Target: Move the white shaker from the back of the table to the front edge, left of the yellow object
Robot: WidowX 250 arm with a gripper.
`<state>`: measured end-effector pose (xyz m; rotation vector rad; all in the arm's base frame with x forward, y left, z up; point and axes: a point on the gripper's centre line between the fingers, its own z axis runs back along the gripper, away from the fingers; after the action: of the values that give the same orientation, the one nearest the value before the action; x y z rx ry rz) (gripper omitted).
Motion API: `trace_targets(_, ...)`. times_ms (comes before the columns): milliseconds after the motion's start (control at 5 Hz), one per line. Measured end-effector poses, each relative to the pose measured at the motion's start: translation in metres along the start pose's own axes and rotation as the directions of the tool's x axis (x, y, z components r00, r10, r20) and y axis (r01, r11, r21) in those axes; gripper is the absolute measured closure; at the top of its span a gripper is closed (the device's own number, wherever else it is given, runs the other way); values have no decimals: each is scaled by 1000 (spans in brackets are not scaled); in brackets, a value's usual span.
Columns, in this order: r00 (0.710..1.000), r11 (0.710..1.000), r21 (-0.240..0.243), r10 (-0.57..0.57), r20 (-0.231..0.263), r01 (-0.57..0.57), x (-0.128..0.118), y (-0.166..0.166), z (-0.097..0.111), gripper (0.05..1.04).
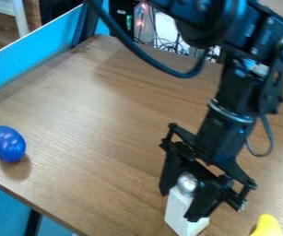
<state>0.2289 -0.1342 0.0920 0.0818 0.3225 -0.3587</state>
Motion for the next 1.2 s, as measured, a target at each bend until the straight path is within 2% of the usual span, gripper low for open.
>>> trace_targets(200, 997, 999, -49, 16, 76, -12, -9, 6, 6, 96)
trace_targets(400, 966, 993, -112, 53, 253, -25, -28, 14, 46, 74)
trace_targets(600, 938, 987, -151, 110, 330, -62, -45, 27, 66, 79)
trace_targets(800, 936, 978, -108, 200, 288, -176, -61, 67, 67, 79)
trace_targets(1000, 882, 911, -65, 410, 234, -406, -76, 112, 61, 79)
trace_targets(1200, 774, 796, -60, 601, 198, -602, -92, 159, 51, 79)
